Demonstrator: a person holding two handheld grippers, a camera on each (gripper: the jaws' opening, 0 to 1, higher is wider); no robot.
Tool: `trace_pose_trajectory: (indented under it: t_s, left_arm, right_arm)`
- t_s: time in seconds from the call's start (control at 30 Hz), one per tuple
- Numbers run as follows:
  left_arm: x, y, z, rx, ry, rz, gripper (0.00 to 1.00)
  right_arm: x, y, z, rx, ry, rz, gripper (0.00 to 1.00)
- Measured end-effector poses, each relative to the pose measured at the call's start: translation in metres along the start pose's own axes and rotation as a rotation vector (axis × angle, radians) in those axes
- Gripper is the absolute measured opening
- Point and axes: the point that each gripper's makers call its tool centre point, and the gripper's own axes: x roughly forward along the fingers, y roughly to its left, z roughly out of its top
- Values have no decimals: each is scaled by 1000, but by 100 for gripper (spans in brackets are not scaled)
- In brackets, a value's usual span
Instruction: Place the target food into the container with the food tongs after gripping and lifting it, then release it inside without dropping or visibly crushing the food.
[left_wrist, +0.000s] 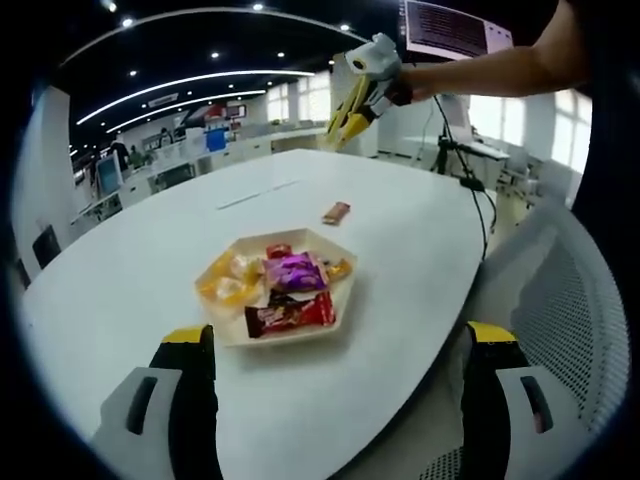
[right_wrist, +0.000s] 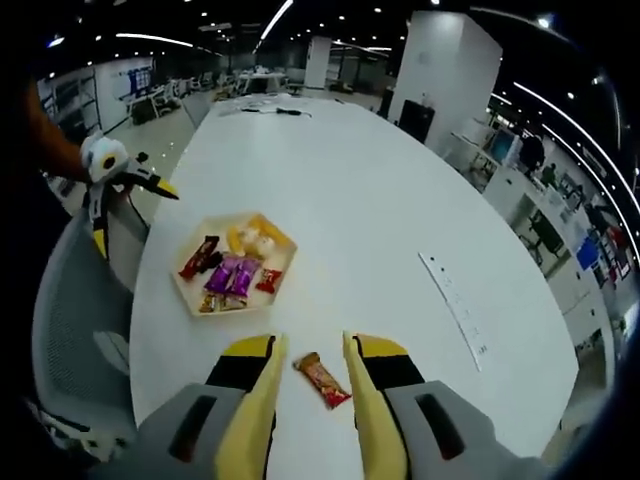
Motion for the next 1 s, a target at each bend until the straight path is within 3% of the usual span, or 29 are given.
trace_pose_trajectory:
  t_s: [0.5,0.73,1.0]
  left_arm:
    - [1,1,-2,-10,9,5,99]
    - [1,2,-3,-15,14,7,99]
    - [2,2,-5,-21,22,6,99]
  right_arm:
    - [1,-17,-18,18,12,-16,29]
    - [10,-20,-23,-38,9,9,29]
    - [26,-21,-40,-38,20,47,29]
